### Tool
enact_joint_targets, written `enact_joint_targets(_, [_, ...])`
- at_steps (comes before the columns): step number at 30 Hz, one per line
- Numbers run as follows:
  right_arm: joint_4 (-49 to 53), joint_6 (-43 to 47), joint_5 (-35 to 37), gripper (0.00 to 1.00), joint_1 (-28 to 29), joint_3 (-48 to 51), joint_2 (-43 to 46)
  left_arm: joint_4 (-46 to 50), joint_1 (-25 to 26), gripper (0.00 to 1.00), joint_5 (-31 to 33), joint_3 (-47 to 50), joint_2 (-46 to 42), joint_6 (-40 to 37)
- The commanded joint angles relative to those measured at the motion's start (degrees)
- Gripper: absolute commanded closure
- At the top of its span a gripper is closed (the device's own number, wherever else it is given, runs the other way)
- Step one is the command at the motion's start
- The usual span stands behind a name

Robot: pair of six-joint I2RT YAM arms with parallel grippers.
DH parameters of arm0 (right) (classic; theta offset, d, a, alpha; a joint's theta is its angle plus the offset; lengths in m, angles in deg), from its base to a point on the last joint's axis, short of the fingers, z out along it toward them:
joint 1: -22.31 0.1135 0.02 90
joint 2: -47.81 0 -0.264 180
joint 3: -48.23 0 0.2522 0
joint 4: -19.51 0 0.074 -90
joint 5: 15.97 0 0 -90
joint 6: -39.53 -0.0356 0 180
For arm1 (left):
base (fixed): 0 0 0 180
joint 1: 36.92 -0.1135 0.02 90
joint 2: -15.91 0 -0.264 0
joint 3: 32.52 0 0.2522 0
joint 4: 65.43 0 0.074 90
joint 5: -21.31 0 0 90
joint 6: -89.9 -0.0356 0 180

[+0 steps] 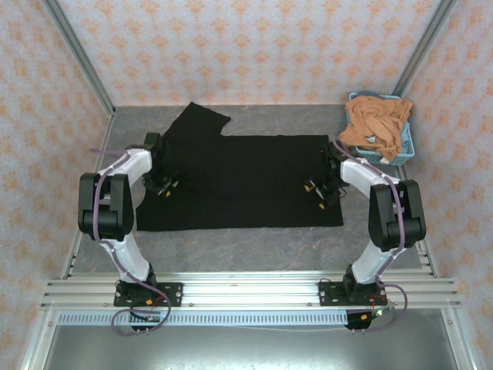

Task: Fold and stack the t-shirts

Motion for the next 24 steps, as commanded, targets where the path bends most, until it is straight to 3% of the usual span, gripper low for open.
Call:
enact_joint_targets(1, [1.1,0.0,-0.1,0.36,-0.1,0.6,-1.0,1.5,-0.4,0.7,4.9,-8.4,3.7,-4.0])
enact_joint_targets(10, [1.8,-0.6,0.1,0.36,-0.1,0.8,-0.1,6.7,-0.4,0.72,7.3,-26.5,16.9,-7.4])
enact_joint_targets(15, [1.6,0.0,1.4,0.36,0.0,0.1,2.3,7.0,-0.2,0.71,8.9,-25.3,12.8,-8.3])
enact_joint_targets(17, [1.4,1.4,1.8,0.36,0.2,-0.8,3.1,6.9,0.6,0.66,11.3,-23.3,7.9,-9.1])
enact_joint_targets(20, [1.6,3.5,1.6,0.36,0.7,-2.0,2.6,6.0,3.3,0.58,9.3,-21.5,2.4,-10.4])
enact_joint_targets(24, [2.3,6.6,0.9,0.37,2.2,-4.6,0.8,13.6,10.3,0.56,9.7,-28.7,8.1,-15.9])
